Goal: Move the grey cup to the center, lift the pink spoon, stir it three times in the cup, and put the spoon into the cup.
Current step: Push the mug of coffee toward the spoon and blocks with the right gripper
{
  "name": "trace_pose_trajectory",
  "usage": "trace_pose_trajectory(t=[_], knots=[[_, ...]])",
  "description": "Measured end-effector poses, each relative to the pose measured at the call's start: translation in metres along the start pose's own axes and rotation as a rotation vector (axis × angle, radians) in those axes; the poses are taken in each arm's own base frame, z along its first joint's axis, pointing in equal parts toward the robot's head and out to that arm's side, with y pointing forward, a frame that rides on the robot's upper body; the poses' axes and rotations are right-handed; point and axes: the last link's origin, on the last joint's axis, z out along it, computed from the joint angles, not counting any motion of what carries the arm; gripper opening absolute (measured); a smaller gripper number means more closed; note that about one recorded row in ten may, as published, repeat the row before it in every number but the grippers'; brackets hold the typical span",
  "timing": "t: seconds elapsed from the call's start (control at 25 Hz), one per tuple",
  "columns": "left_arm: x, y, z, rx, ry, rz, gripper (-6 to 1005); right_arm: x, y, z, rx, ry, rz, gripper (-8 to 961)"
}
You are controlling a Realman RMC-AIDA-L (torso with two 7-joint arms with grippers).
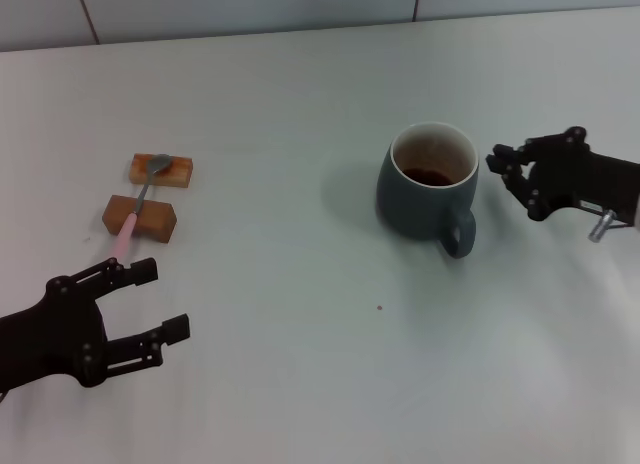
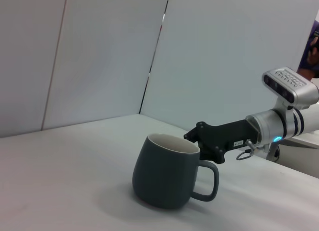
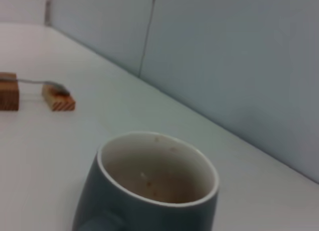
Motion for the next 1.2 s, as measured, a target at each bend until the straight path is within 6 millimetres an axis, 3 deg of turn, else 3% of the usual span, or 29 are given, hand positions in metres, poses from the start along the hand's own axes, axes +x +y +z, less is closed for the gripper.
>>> trace_pose_trajectory(t=[0.56, 1.2], knots=[[0.001, -0.002, -0.002, 0.018, 0.014, -0.005, 858, -0.024, 0.01, 0.039, -0.104, 0.001, -0.062, 95], [0.001, 0.0, 0.0, 0.007, 0.02, -0.01, 858, -0.042, 0.026, 0.066, -0.166, -0.041, -0.003, 98]])
